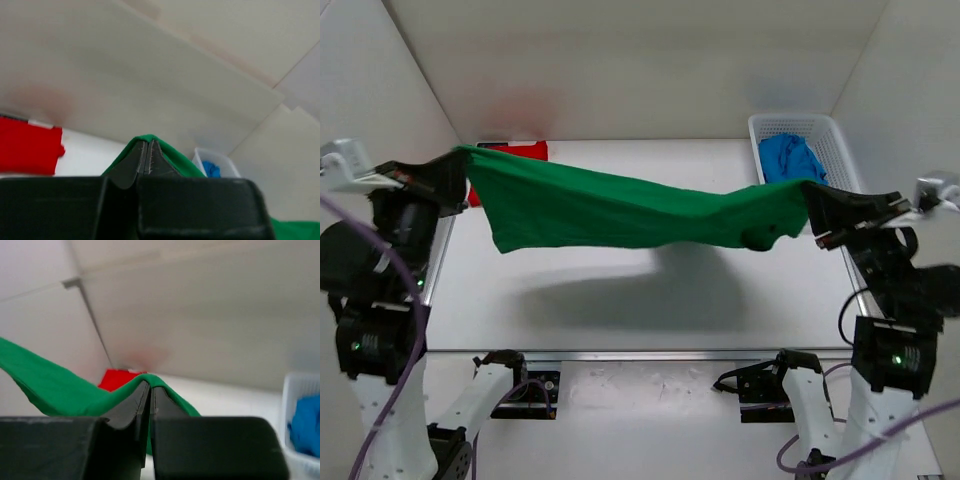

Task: Fold and stack the t-shirts
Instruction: Flatten out the tshirt

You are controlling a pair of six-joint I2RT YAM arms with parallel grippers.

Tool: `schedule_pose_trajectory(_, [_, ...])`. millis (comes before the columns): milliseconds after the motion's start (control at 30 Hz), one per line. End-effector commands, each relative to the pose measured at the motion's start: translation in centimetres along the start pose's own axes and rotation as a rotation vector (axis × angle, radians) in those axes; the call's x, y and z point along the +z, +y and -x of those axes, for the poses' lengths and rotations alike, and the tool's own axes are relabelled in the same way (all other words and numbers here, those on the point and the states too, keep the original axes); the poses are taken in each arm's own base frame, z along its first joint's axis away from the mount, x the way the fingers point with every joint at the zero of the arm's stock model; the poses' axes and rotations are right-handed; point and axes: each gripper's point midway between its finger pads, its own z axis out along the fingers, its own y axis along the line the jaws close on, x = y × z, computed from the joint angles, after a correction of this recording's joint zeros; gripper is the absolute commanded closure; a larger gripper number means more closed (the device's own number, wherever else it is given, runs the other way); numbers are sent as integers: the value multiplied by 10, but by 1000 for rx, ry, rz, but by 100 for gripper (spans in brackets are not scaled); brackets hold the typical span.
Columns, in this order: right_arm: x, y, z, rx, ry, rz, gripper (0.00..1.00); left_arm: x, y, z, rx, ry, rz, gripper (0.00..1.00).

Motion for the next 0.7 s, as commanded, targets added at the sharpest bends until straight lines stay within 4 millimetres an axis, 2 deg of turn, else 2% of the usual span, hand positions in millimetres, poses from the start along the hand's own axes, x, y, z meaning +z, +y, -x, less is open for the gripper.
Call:
schedule_pose_trajectory(0, [-10, 34, 33, -20, -45, 74, 99, -16, -6, 29, -18, -55, 30, 100])
schedule_pose_trajectory(33, [-9, 38, 44, -25, -59, 78, 100, -18, -7, 34, -23, -66, 36, 100])
schedule_pose_trajectory(67, [-4, 39, 45, -14, -46, 97, 100, -19, -9, 37, -19, -65, 35, 100])
schedule_pose_trajectory(100, [-5, 48, 55, -38, -65, 129, 100, -18, -11, 39, -19, -69, 33, 100])
schedule_pose_trajectory(133, [2, 44, 60, -34, -65, 123, 100, -19, -11, 40, -22, -75, 35, 100])
schedule_pose_trajectory(233, [29, 29, 60, -8, -46, 149, 100, 4, 6, 7, 6, -24, 94, 100])
schedule_pose_trajectory(267, [43, 16, 52, 20, -19, 141, 100, 12, 11, 3, 4, -35, 112, 100])
schedule_pose_trajectory(300, [50, 12, 45, 39, 2, 168, 100, 23, 17, -13, 14, -7, 124, 100])
schedule_pose_trajectory(333, [66, -6, 35, 70, 29, 150, 100, 33, 29, -30, 35, 30, 147, 100])
schedule_pose_trajectory(367, [82, -22, 19, 105, 68, 135, 100, 42, 38, -36, 33, 35, 161, 100])
schedule_pose_trajectory(400, [93, -30, 10, 101, 83, 136, 100, 57, 48, -58, 27, 77, 167, 100])
schedule_pose_trajectory(433, [112, -46, -7, 106, 111, 102, 100, 70, 67, -86, 15, 137, 193, 100])
schedule_pose_trajectory(500, [149, -67, -52, 140, 200, 87, 100, 90, 87, -116, 6, 160, 224, 100])
schedule_pose_trajectory(533, [159, -75, -61, 149, 206, 74, 100, 102, 103, -140, 4, 190, 261, 100])
schedule_pose_trajectory(567, [177, -85, -90, 179, 257, 78, 100, 109, 113, -149, 4, 200, 285, 100])
schedule_pose_trajectory(600, [195, -99, -116, 203, 295, 68, 100, 120, 127, -174, 1, 249, 309, 100])
schedule_pose_trajectory(633, [205, -106, -128, 204, 317, 58, 100, 132, 144, -199, 3, 309, 334, 100])
schedule_pose_trajectory(667, [225, -112, -149, 214, 352, 61, 100, 147, 157, -219, 8, 353, 352, 100])
